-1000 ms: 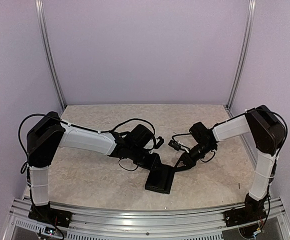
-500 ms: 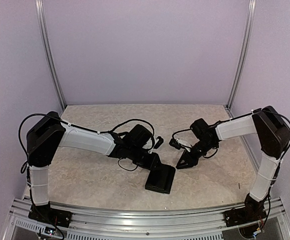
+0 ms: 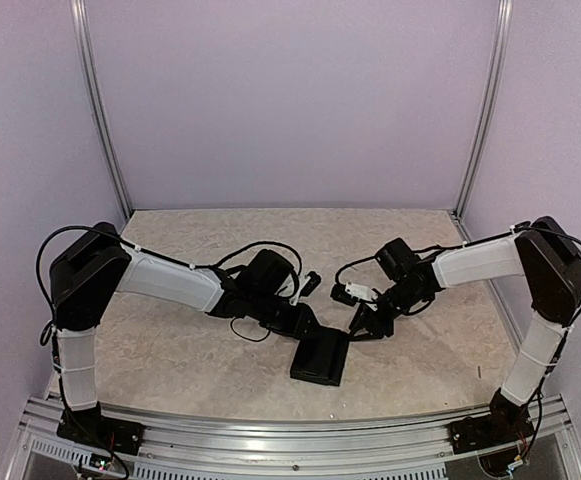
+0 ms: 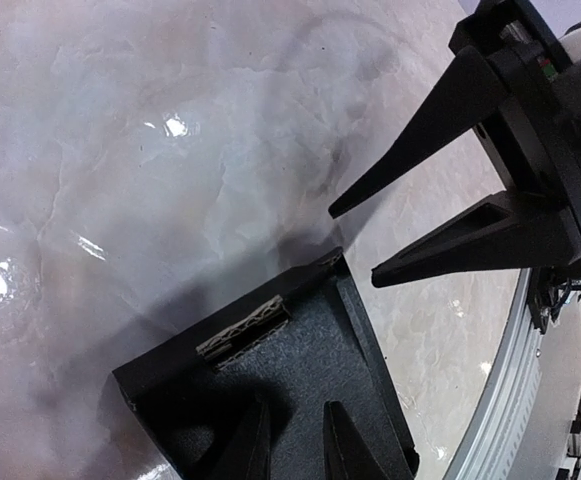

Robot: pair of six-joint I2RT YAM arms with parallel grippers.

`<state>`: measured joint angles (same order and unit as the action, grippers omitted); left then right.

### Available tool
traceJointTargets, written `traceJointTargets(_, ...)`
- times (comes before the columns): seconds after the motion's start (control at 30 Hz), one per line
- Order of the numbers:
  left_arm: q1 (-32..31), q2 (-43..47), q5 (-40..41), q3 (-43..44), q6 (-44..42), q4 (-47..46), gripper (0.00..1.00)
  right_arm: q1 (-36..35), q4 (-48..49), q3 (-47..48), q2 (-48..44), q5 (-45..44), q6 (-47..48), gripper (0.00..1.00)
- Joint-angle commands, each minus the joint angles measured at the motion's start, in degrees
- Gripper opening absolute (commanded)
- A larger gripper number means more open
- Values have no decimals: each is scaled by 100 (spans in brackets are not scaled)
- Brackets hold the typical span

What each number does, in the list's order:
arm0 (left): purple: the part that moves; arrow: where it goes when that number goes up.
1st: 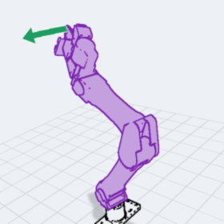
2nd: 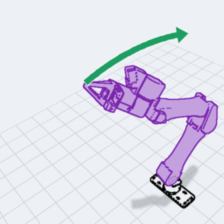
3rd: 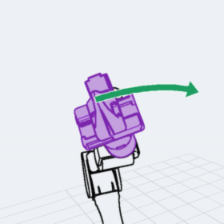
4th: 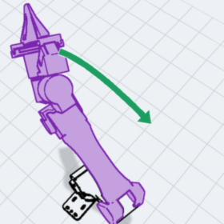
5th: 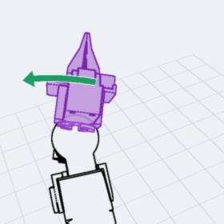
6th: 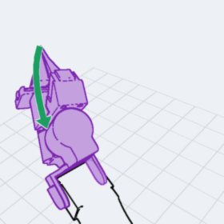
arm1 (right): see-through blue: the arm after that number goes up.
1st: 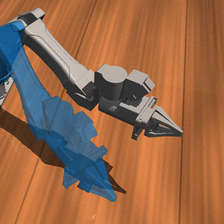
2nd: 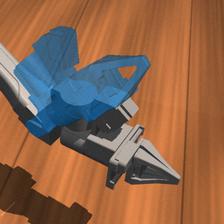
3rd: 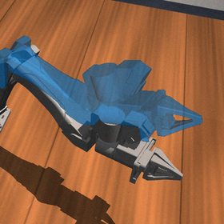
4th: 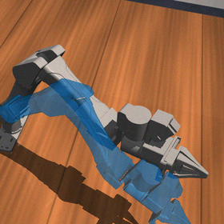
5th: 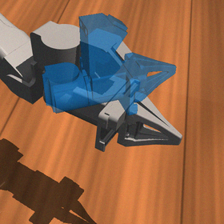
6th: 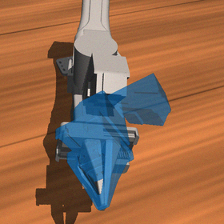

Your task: Fold the paper box

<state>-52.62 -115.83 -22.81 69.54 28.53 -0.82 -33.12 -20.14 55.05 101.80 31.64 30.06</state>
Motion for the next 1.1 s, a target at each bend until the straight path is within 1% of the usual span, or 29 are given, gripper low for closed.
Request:
traceJointTargets(0.0, 102, -139, 85, -217, 47, 425, 20, -159, 418, -65, -144, -348, 206, 31)
traceJointTargets(0.1, 128, -150, 37, -220, 47, 416, 20, -256, 421, -15, -50, -460, 338, 31)
traceJointTargets(0.27, 164, -151, -5, -278, 72, 357, 20, -333, 424, -33, -16, -585, 460, 24)
traceJointTargets(0.4, 173, -175, -43, -270, 78, 336, 20, -369, 468, -40, -41, -640, 546, 23)
traceJointTargets(0.6, 195, -222, -61, -264, 91, 344, 20, -481, 284, 93, 126, -685, 733, 11)
traceJointTargets(0.73, 197, -229, -74, -259, 99, 334, 20, -526, 294, 71, 115, -718, 786, 11)
traceJointTargets(0.83, 200, -262, -87, -257, 108, 330, 20, -561, 310, 69, 114, -778, 825, 8)
traceJointTargets(0.97, 201, -287, -101, -248, 111, 330, 20, -667, 564, -116, -42, -1001, 958, 0)
traceJointTargets(1.07, 201, -297, -115, -249, 108, 335, 20, -777, 781, -310, -239, -1161, 1146, 0)
